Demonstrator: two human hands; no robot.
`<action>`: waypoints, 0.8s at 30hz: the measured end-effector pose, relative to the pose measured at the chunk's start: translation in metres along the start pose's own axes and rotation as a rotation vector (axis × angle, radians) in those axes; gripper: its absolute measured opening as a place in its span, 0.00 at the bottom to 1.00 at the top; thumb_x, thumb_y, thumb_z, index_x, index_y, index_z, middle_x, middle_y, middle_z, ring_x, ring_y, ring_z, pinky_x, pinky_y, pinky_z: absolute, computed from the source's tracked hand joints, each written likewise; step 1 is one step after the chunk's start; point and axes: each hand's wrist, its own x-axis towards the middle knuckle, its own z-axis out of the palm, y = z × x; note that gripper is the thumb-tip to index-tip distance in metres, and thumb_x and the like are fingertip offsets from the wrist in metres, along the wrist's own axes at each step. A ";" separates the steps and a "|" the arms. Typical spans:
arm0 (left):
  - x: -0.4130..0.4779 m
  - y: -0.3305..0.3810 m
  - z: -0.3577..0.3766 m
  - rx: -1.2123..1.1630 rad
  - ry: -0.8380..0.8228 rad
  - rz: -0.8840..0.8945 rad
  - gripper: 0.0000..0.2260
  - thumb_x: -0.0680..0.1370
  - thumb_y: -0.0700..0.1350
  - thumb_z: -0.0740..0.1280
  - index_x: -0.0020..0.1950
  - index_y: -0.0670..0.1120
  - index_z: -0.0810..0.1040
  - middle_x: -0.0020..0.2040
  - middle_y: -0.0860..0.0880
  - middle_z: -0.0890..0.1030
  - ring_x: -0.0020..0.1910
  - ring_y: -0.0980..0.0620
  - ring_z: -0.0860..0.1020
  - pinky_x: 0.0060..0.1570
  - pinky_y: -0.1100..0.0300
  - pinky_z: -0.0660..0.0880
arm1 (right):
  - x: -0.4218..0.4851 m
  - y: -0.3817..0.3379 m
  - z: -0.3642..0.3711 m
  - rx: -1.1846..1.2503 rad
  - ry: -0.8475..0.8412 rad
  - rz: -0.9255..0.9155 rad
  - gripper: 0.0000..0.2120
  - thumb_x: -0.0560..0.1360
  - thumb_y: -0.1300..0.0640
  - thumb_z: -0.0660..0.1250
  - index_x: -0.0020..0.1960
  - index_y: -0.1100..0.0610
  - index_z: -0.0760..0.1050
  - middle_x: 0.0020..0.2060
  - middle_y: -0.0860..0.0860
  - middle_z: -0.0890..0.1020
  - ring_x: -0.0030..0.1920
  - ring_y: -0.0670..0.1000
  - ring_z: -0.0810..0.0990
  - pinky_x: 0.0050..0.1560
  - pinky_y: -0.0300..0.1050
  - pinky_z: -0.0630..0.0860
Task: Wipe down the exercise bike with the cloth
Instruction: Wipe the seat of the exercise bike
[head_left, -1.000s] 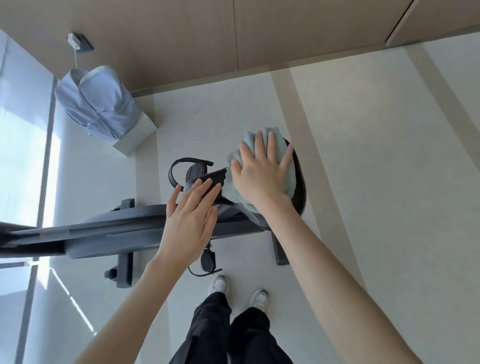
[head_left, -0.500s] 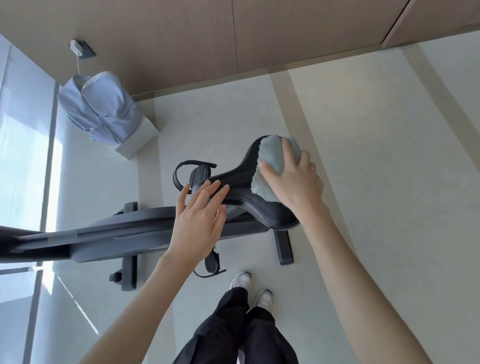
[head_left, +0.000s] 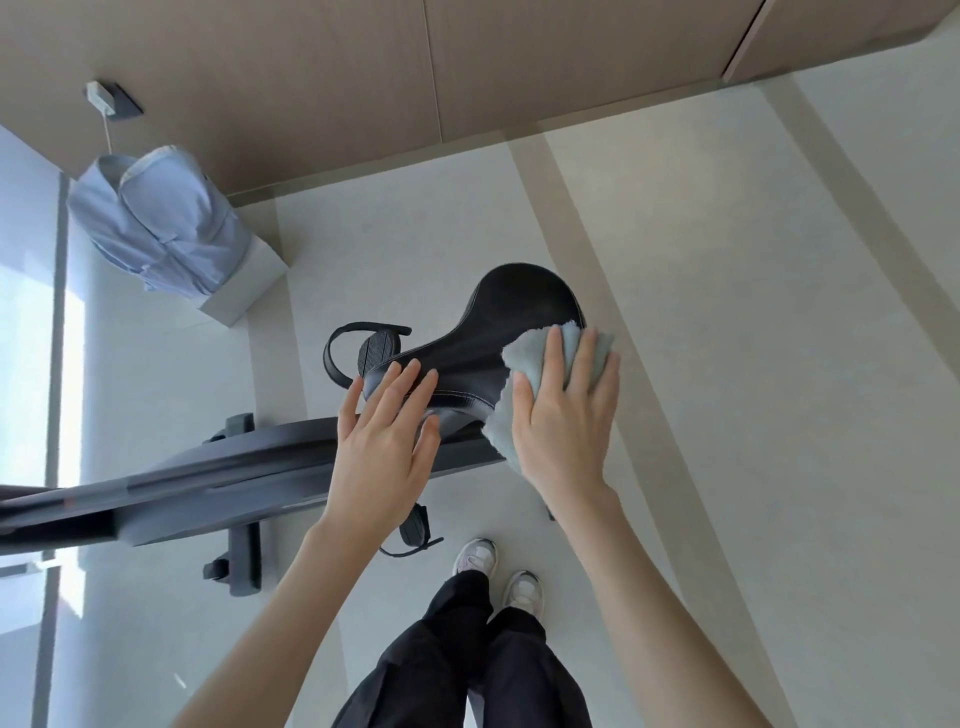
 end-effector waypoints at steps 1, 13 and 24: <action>0.000 -0.001 0.000 -0.001 -0.001 0.007 0.22 0.80 0.49 0.51 0.69 0.42 0.72 0.70 0.44 0.71 0.72 0.47 0.65 0.73 0.45 0.54 | 0.012 -0.003 0.000 -0.015 -0.003 0.003 0.27 0.80 0.46 0.51 0.75 0.59 0.56 0.73 0.62 0.58 0.72 0.66 0.57 0.71 0.59 0.56; -0.003 -0.031 -0.007 -0.123 0.055 0.010 0.21 0.81 0.48 0.52 0.71 0.42 0.68 0.72 0.47 0.68 0.73 0.52 0.63 0.73 0.48 0.53 | 0.139 -0.058 -0.002 -0.230 -0.438 -0.427 0.19 0.78 0.45 0.50 0.56 0.52 0.75 0.57 0.53 0.78 0.60 0.57 0.70 0.60 0.53 0.60; -0.019 -0.059 -0.024 -0.118 0.191 -0.113 0.22 0.81 0.48 0.53 0.73 0.41 0.65 0.72 0.46 0.67 0.74 0.53 0.59 0.74 0.52 0.51 | 0.015 -0.095 0.030 -0.194 -0.196 -0.889 0.19 0.77 0.47 0.58 0.66 0.51 0.69 0.64 0.52 0.74 0.66 0.56 0.68 0.68 0.60 0.58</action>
